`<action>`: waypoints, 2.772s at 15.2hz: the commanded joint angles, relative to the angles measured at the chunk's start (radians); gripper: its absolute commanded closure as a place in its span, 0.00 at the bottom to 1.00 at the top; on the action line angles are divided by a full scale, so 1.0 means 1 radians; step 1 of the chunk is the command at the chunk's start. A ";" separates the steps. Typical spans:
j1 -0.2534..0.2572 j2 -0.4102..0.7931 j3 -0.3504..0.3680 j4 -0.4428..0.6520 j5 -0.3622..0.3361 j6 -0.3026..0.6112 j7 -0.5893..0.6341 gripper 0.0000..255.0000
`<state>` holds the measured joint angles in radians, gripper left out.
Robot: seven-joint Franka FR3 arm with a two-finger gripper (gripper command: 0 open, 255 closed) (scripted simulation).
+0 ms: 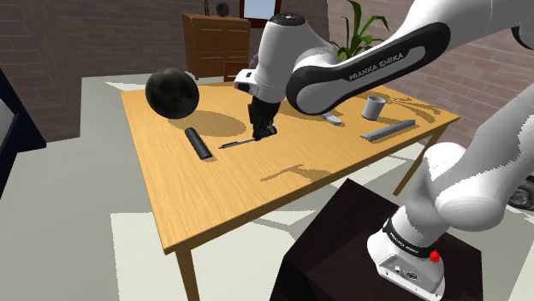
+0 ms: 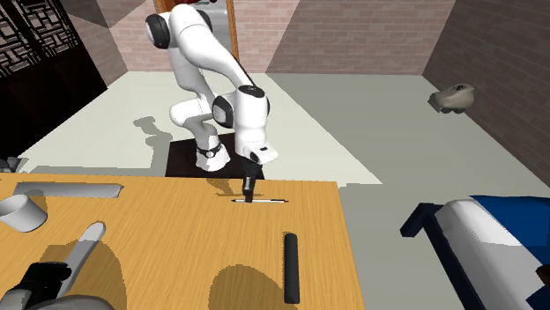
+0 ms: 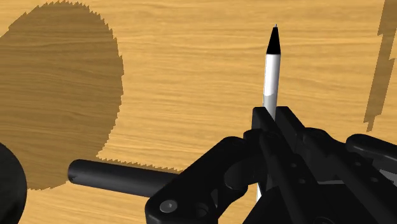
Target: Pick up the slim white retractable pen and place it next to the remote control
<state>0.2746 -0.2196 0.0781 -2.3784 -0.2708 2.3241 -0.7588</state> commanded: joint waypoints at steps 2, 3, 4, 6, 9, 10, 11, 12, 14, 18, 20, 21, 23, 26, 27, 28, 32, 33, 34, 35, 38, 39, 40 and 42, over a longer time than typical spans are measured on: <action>-0.032 -0.006 -0.054 -0.008 0.002 0.019 -0.086 1.00; -0.042 -0.006 -0.071 -0.009 0.002 0.026 -0.113 1.00; -0.052 -0.004 -0.089 -0.008 0.003 0.032 -0.140 1.00; -0.072 0.002 -0.123 -0.004 0.006 0.045 -0.195 1.00; -0.101 0.020 -0.175 0.011 0.014 0.063 -0.279 1.00; -0.110 0.027 -0.193 0.018 0.018 0.068 -0.307 1.00; -0.120 0.036 -0.209 0.027 0.023 0.073 -0.336 1.00; -0.129 0.046 -0.226 0.036 0.029 0.078 -0.365 1.00; -0.146 0.068 -0.258 0.059 0.043 0.086 -0.425 1.00; -0.180 0.124 -0.320 0.118 0.084 0.098 -0.547 1.00; -0.197 0.157 -0.348 0.154 0.111 0.101 -0.611 1.00; -0.206 0.175 -0.361 0.174 0.126 0.102 -0.643 1.00; -0.226 0.214 -0.385 0.217 0.160 0.101 -0.708 1.00; -0.259 0.278 -0.415 0.290 0.217 0.093 -0.805 1.00; -0.271 0.301 -0.423 0.317 0.237 0.089 -0.838 1.00; -0.284 0.324 -0.430 0.345 0.258 0.084 -0.869 1.00; -0.311 0.376 -0.437 0.381 0.298 0.098 -0.924 1.00; -0.312 0.382 -0.436 0.375 0.301 0.110 -0.926 1.00; -0.312 0.389 -0.435 0.368 0.304 0.123 -0.928 1.00; -0.313 0.395 -0.434 0.362 0.308 0.135 -0.930 1.00; -0.316 0.416 -0.431 0.345 0.319 0.171 -0.937 1.00; -0.317 0.423 -0.430 0.340 0.324 0.183 -0.939 1.00; -0.319 0.431 -0.428 0.335 0.328 0.195 -0.942 1.00; -0.321 0.446 -0.425 0.326 0.337 0.219 -0.947 1.00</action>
<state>-0.0450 0.2168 -0.3489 -2.0473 0.0603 2.5284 -1.7027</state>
